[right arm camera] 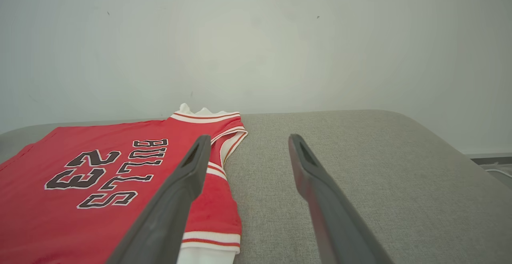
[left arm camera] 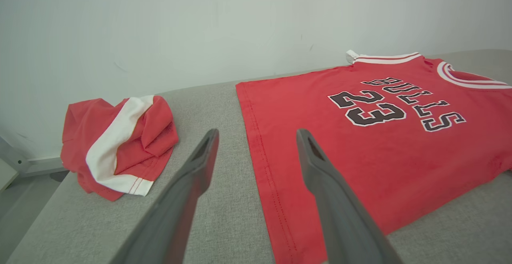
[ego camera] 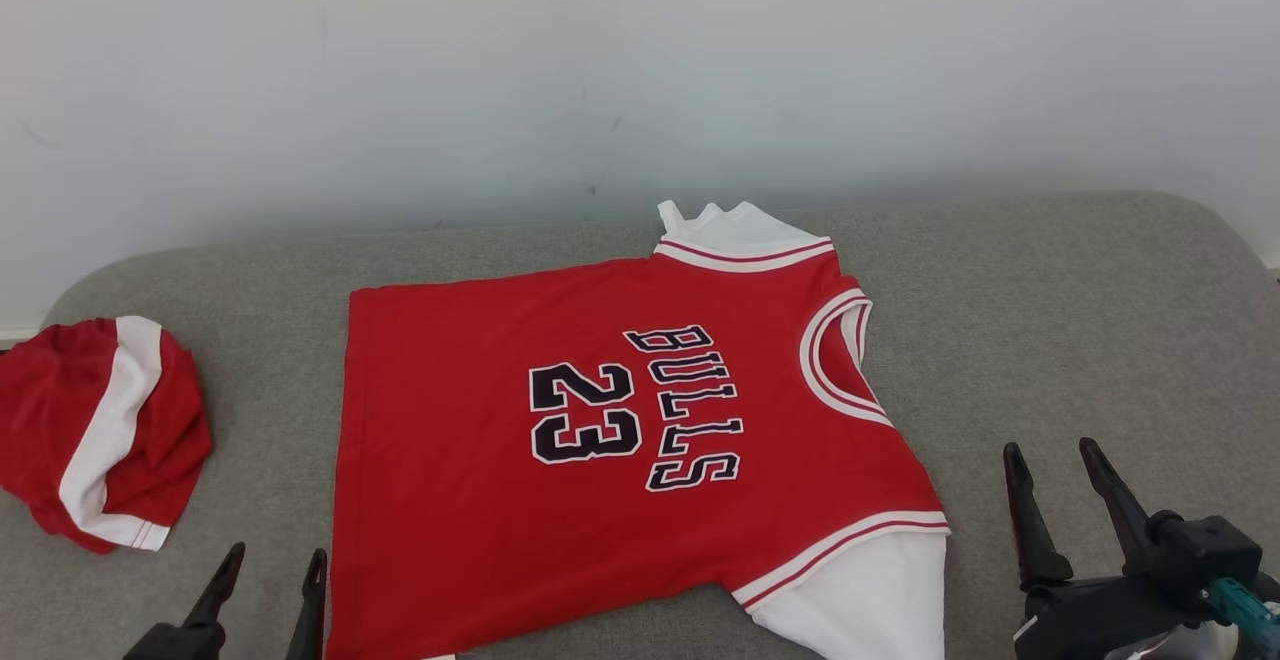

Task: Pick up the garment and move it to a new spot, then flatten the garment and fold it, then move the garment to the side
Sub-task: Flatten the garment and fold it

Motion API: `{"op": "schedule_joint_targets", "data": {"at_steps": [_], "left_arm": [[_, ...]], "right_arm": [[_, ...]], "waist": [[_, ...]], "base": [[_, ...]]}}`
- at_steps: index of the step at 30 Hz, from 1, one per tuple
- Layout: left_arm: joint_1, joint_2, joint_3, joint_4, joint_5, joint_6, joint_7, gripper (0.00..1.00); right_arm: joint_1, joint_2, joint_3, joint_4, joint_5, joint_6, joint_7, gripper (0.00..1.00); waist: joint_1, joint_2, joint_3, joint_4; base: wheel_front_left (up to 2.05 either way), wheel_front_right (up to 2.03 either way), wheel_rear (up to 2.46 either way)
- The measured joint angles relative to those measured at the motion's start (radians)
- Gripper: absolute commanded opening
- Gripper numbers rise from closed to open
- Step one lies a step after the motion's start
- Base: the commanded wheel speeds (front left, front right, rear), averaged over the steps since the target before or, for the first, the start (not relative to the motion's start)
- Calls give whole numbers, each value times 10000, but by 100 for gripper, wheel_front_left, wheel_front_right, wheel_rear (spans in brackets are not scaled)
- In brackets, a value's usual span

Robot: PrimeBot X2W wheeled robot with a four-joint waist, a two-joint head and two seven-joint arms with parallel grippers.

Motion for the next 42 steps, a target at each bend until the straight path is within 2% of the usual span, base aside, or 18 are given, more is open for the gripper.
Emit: {"op": "schedule_joint_targets", "data": {"at_steps": [2,6,12,20,33,41,42], "left_arm": [[-9,-33,-31,54,-15,-38,104,100],[-8,-211,-153,169,-234,-267,351,100],[59,-276,-255,587,-794,-623,970,100],[235,-487,-389,1137,-1467,-1225,1615,100],[-641,-546,-334,2433,-1990,-1762,2084,100],[-1270,-947,-430,3156,-2291,-2027,2180,100],[-1342,-1011,-435,3254,-2332,-2031,2178,95]], "right_arm": [[18,-6,-36,-6,0,10,0,100],[204,-56,42,178,13,265,29,100],[656,-125,385,416,211,644,754,100],[1069,-201,794,499,454,945,1889,100],[1209,-201,1089,721,832,1009,3519,100],[1042,-153,1308,792,894,1007,4067,100],[1001,-117,1338,805,905,1005,4136,100]], "waist": [[0,0,-9,42],[0,0,-31,173],[0,0,-51,328],[0,0,123,269],[0,1,643,230],[0,0,852,280],[0,0,869,296]], "base": [[0,0,0],[0,0,0],[0,0,0],[0,0,0],[0,0,0],[0,0,0],[0,0,0]]}}
